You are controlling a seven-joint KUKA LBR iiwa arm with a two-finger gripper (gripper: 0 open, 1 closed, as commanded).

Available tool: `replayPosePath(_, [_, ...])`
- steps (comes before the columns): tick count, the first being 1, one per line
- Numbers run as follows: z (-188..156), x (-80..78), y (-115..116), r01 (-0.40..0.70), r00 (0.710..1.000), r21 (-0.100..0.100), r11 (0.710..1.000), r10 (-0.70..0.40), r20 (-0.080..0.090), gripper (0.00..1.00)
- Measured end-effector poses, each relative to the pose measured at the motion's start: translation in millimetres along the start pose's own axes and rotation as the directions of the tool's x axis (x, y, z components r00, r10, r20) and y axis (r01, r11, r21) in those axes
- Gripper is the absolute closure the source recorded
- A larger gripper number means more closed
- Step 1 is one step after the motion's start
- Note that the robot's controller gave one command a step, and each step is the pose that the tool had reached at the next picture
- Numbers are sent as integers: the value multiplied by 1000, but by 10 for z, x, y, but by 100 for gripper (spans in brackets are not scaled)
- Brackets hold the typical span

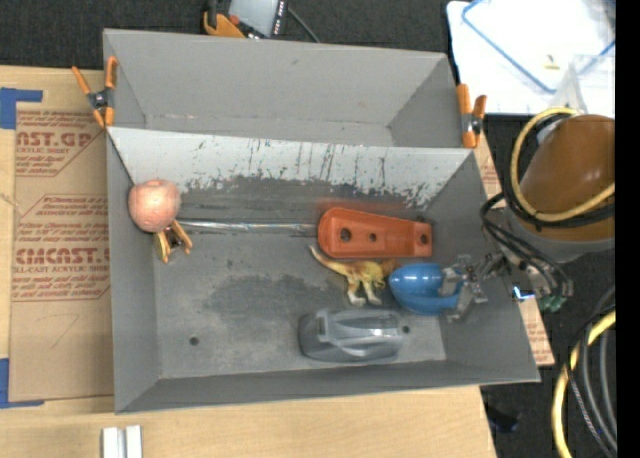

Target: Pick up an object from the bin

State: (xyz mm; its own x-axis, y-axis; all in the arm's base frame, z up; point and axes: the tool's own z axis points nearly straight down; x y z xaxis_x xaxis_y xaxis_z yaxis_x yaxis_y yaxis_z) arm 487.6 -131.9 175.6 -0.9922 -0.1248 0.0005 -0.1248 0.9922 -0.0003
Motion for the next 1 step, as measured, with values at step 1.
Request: replayPosePath(1, [-388,-16,-8,-1,1000,-1,1000,1,-1,100])
